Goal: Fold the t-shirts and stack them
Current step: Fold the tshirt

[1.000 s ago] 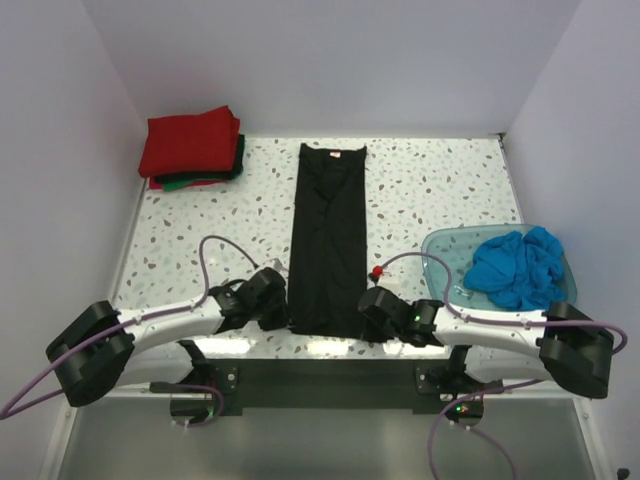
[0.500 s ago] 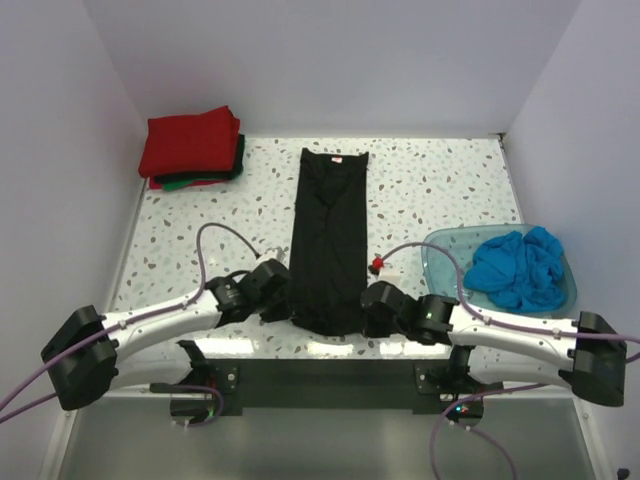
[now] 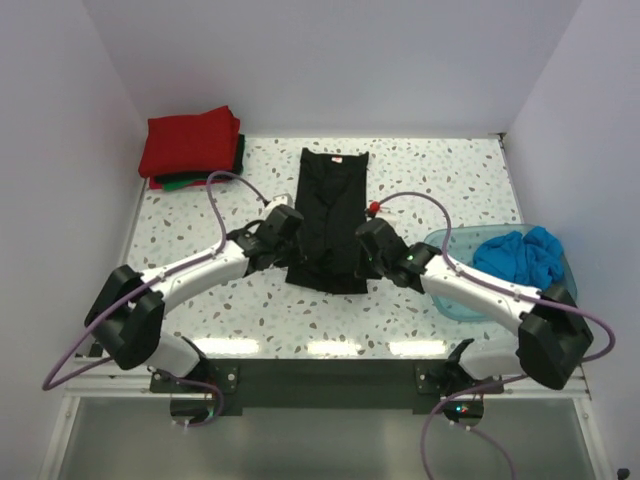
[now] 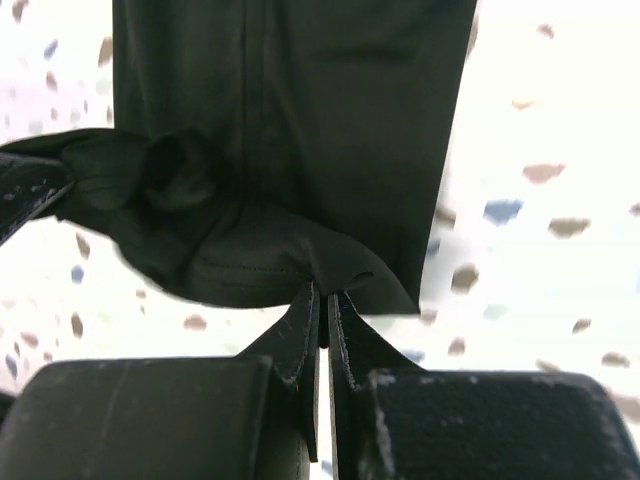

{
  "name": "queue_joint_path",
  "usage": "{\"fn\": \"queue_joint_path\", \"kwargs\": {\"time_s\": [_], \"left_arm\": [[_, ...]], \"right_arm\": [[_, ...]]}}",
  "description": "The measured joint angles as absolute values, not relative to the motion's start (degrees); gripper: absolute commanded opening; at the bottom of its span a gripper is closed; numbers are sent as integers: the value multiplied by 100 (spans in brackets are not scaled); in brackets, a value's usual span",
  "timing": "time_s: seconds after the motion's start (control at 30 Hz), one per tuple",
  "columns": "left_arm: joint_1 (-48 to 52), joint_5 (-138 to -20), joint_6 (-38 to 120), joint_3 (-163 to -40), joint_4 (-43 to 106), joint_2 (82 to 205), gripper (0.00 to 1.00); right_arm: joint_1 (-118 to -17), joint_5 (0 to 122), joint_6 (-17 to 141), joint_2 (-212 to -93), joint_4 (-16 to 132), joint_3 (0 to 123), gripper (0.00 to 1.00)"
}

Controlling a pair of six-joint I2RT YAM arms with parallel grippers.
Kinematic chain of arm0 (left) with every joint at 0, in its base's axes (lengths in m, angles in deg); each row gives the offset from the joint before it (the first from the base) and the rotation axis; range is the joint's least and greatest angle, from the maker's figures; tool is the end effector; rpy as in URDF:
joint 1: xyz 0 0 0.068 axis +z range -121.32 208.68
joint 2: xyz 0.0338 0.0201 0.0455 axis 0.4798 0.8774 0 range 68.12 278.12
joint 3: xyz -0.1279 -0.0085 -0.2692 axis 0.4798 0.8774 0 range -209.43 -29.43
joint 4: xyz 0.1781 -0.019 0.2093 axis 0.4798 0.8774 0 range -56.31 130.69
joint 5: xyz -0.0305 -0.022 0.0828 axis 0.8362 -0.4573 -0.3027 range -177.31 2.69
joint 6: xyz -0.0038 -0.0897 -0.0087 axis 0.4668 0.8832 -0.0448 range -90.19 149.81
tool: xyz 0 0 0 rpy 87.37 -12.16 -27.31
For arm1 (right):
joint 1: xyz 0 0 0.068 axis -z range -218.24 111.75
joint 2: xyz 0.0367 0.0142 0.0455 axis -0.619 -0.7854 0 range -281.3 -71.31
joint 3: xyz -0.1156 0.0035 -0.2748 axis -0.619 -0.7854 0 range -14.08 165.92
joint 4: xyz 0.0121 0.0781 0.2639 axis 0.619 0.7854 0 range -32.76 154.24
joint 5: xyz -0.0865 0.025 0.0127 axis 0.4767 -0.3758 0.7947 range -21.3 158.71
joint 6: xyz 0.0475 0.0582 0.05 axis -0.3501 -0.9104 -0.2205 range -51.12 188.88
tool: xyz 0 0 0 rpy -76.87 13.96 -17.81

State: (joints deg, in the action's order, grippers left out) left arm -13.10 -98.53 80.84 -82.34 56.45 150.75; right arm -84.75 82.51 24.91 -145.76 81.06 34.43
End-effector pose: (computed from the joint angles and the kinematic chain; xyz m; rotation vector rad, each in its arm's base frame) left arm 0.2576 -0.2093 0.2031 -0.2869 2.5017 -0.4484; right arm 0.2209 0.2048 0.2169 0.0543 2.4511 0.4284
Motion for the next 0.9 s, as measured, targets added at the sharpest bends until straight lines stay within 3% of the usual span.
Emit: {"fn": "queue_joint_path", "kwargs": {"time_s": [0.9], "left_arm": [[145,-9029,6768,-10749,4791,17792,0]], "right_arm": [[-6750,7355,3488,-17286,7478,5808,0]]}}
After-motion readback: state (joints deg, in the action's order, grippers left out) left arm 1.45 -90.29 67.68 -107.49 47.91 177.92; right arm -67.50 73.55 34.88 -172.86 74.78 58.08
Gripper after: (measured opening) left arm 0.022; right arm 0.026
